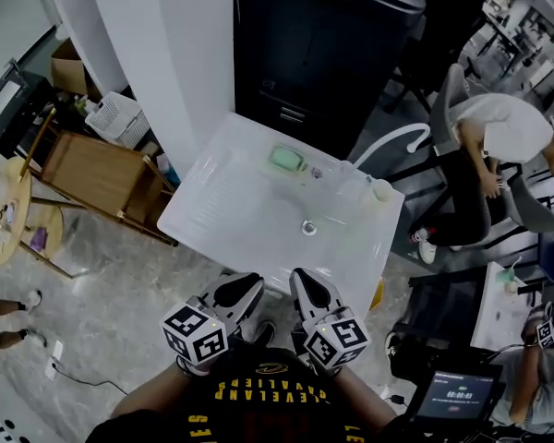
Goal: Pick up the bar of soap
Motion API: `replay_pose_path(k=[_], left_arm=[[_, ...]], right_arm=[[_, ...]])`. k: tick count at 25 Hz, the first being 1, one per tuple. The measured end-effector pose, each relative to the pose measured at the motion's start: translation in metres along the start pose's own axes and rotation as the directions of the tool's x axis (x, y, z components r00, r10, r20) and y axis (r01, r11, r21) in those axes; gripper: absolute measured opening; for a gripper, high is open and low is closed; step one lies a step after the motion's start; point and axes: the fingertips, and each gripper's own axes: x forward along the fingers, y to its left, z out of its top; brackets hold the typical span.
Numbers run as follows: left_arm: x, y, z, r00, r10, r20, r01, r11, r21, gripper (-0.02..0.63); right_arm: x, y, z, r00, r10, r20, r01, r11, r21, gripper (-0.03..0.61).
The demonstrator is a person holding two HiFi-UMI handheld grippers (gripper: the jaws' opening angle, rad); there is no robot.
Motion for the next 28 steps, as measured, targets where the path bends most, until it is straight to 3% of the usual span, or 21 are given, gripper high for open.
replay_pose_path(k=[11, 18, 23, 28], left_arm=[[0.036, 0.076, 0.082, 0.995, -0.091, -0.036, 0.092, 0.995, 0.029, 0.057], [0.055, 0.118, 0.107, 0.984, -0.163, -0.074, 0.165, 0.986, 0.022, 0.057], [0.06, 0.141, 0.116, 0.977, -0.193, -0.092, 0.195, 0.981, 0.011, 0.057], [0.068, 0.16, 0.12, 0.978, -0.192, -0.087, 0.193, 0.981, 0.012, 0.057]], right_arm=[[0.097, -0.02, 0.041, 0.993, -0.109, 0.037, 0.109, 0.994, 0.008, 0.018], [0.147, -0.048, 0.053, 0.976, -0.217, 0.031, 0.218, 0.975, -0.039, 0.02], [0.17, -0.074, 0.062, 0.958, -0.287, -0.006, 0.283, 0.948, -0.147, 0.02], [0.203, -0.109, 0.069, 0.949, -0.303, -0.082, 0.263, 0.911, -0.319, 0.02]])
